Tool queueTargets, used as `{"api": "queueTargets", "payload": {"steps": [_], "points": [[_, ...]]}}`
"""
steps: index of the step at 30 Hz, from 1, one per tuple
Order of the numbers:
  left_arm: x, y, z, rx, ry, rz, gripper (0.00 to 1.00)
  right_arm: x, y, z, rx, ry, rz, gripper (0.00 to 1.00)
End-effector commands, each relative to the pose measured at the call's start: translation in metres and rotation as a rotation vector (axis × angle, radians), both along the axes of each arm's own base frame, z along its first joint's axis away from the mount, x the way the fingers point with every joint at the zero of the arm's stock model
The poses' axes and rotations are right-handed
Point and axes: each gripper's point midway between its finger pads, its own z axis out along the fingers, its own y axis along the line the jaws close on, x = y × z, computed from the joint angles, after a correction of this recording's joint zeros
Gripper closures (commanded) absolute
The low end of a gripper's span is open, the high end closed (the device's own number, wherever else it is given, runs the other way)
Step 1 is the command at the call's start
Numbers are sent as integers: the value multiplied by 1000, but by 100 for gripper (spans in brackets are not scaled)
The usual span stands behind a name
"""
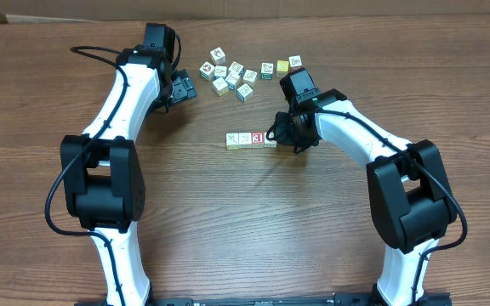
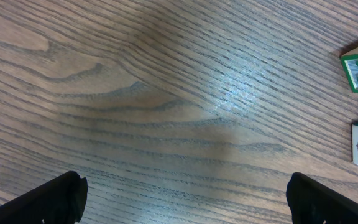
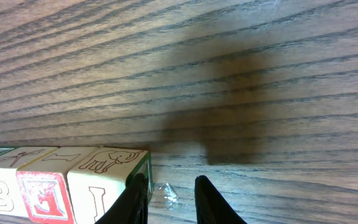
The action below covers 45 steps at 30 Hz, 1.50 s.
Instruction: Form a horizontal line
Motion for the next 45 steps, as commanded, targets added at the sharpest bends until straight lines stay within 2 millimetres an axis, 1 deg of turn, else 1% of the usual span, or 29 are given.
{"api": "queueTargets", "payload": {"steps": [1,15,21,34,45], "points": [[4,-8,5,-4,-14,-23,0,2,2,13,22,-26,-3,78],[4,-8,5,-4,-14,-23,0,3,2,14,23,-29,-3,78],[4,-8,5,-4,-14,-23,0,3,2,14,23,-30,-3,75],[4,-8,5,-4,-14,-23,0,4,2,14,25,-37,-4,75],[4,-8,5,-4,-14,-23,0,10,-11,13,-49,-68,-28,75]]}}
